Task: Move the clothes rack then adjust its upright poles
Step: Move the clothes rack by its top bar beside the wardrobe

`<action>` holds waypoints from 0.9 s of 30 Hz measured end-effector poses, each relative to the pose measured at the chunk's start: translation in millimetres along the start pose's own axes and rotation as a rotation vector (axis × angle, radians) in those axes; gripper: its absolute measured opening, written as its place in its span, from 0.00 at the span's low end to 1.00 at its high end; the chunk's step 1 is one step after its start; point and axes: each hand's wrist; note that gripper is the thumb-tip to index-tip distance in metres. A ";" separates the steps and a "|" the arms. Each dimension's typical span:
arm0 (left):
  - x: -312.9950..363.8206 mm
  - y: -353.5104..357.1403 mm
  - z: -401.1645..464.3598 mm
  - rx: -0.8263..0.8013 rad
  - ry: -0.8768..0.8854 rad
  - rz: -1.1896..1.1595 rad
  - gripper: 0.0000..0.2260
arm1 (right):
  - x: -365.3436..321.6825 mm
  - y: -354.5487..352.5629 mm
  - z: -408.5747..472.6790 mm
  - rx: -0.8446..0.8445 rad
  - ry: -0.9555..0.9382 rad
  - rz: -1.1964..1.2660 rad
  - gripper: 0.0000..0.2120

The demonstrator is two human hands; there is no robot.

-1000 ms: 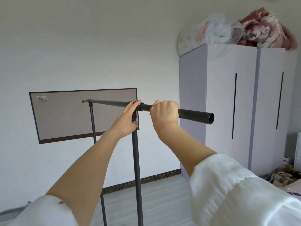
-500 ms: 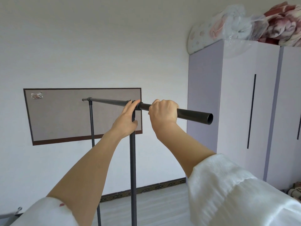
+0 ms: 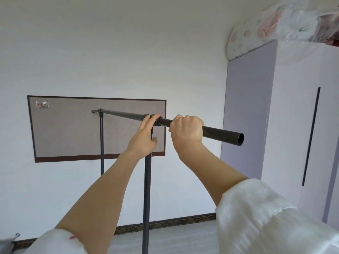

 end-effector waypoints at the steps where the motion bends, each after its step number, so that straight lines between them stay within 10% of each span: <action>1: -2.4 1.6 2.8 0.001 0.000 0.000 0.34 | -0.7 1.8 3.5 0.007 -0.007 0.003 0.03; 21: -41.0 79.6 57.3 0.090 0.168 0.093 0.35 | 23.9 92.3 50.3 0.230 0.146 -0.126 0.15; 27: -112.6 127.4 26.5 -0.258 -0.209 -0.223 0.29 | 31.2 119.5 70.8 0.311 0.209 -0.081 0.12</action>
Point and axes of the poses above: each hand's wrist, its own z-axis towards the middle knuckle, its own y-axis out of the palm, x = y × z, and after that the axes turned 5 degrees about y, right-handed
